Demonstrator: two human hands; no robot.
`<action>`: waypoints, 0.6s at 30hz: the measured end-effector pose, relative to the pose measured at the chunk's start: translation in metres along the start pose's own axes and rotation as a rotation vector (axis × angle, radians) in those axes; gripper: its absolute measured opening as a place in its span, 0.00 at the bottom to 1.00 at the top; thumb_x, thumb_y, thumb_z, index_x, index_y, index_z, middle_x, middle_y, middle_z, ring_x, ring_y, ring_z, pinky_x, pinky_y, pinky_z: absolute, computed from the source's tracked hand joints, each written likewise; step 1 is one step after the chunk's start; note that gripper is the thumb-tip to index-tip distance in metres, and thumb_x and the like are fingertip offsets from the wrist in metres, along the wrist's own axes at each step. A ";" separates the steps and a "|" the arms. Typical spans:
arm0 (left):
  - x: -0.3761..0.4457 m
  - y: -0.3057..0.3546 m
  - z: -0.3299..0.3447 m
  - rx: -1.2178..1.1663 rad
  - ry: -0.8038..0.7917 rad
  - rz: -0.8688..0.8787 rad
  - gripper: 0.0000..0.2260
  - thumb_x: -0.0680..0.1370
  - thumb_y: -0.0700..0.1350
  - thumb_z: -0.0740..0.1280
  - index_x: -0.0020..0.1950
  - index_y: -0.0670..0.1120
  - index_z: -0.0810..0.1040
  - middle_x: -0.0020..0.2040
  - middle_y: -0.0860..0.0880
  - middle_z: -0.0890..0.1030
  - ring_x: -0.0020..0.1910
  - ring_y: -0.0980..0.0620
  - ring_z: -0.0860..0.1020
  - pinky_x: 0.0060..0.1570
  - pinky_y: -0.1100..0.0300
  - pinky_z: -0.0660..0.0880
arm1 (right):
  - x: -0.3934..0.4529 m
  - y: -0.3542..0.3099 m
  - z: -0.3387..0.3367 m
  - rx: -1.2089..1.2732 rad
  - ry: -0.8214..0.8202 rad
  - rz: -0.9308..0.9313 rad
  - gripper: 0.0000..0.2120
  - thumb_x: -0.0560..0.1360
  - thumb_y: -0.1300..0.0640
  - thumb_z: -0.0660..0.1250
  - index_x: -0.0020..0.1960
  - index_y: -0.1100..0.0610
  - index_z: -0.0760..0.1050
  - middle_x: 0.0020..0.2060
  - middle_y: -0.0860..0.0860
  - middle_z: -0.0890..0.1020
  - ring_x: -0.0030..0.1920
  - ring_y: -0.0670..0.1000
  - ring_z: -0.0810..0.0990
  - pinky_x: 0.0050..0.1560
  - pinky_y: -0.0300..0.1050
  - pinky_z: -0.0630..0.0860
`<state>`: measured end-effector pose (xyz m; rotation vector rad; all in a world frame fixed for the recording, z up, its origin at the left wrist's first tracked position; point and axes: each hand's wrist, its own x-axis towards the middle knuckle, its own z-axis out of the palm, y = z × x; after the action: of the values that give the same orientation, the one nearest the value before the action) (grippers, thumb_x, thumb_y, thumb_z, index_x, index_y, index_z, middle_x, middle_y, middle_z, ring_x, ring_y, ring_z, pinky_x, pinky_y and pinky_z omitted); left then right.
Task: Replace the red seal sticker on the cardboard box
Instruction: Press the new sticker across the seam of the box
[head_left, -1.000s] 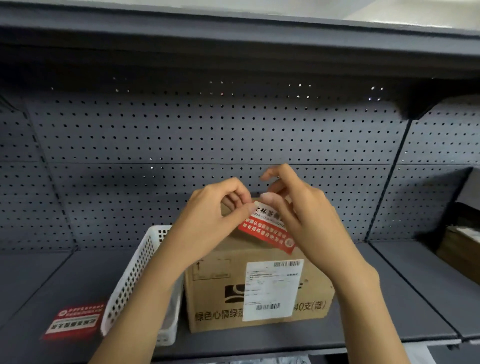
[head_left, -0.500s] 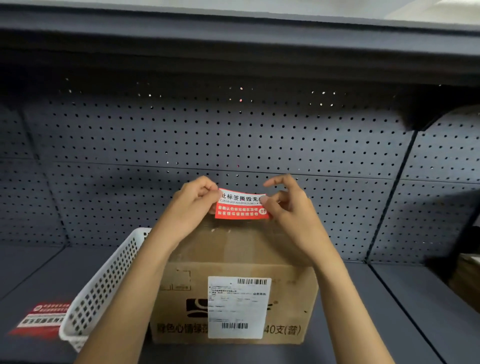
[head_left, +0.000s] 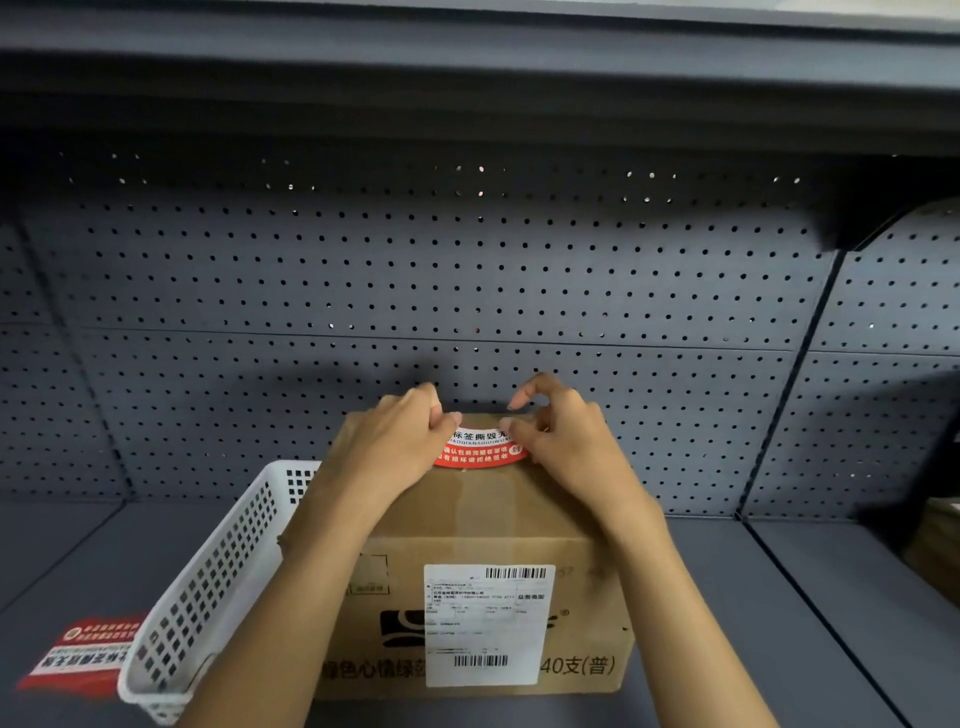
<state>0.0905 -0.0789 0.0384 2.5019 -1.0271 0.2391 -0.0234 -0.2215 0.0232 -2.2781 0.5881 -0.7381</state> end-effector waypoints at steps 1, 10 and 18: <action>0.000 0.001 0.000 0.004 0.005 0.007 0.15 0.81 0.58 0.58 0.42 0.49 0.70 0.43 0.52 0.82 0.39 0.52 0.80 0.37 0.58 0.75 | 0.000 0.001 0.000 -0.010 0.003 0.002 0.08 0.73 0.48 0.70 0.48 0.47 0.73 0.29 0.48 0.81 0.41 0.56 0.83 0.49 0.56 0.80; -0.006 0.007 -0.001 0.018 -0.009 0.022 0.14 0.82 0.55 0.58 0.44 0.46 0.68 0.38 0.52 0.74 0.29 0.61 0.67 0.26 0.65 0.60 | 0.000 0.005 0.005 -0.060 0.025 0.002 0.07 0.73 0.48 0.69 0.48 0.45 0.72 0.32 0.49 0.84 0.43 0.54 0.84 0.48 0.58 0.82; -0.008 0.009 0.001 0.092 0.005 0.042 0.14 0.82 0.56 0.58 0.45 0.46 0.68 0.38 0.53 0.75 0.36 0.50 0.73 0.36 0.57 0.66 | 0.001 0.007 0.007 -0.180 0.024 -0.025 0.08 0.73 0.49 0.68 0.50 0.46 0.71 0.32 0.48 0.85 0.43 0.56 0.83 0.48 0.55 0.81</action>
<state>0.0785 -0.0803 0.0376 2.5621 -1.0905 0.3112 -0.0199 -0.2232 0.0143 -2.4483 0.6617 -0.7521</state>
